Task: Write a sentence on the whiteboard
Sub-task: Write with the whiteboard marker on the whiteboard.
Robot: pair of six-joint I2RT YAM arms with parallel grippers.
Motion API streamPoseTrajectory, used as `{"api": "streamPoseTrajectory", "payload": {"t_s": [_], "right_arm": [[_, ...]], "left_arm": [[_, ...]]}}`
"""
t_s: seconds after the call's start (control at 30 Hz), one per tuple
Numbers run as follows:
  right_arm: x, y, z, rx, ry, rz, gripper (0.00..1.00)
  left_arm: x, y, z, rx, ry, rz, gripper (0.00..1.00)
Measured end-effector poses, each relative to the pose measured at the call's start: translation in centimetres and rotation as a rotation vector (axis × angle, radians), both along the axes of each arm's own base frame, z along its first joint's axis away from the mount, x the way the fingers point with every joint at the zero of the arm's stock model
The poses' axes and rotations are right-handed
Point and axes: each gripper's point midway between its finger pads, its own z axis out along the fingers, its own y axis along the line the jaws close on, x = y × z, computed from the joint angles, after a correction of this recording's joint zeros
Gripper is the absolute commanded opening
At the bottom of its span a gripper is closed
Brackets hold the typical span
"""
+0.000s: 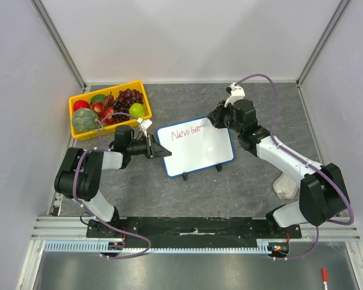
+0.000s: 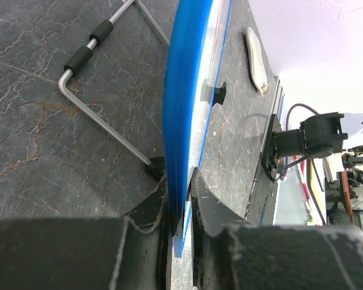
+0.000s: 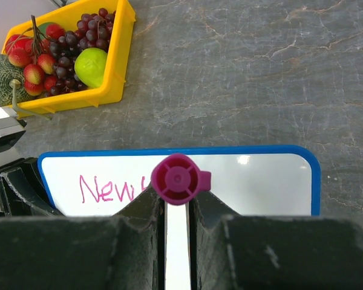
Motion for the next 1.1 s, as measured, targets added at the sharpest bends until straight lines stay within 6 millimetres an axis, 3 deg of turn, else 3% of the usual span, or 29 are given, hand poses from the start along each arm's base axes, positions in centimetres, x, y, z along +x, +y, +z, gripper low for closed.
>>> {"api": "streamPoseTrajectory", "payload": {"t_s": [1.1], "right_arm": [[-2.1, 0.4, -2.5, 0.014, 0.052, 0.063, 0.00]], "left_arm": [[0.0, 0.0, 0.0, 0.001, 0.004, 0.001, 0.02]]}}
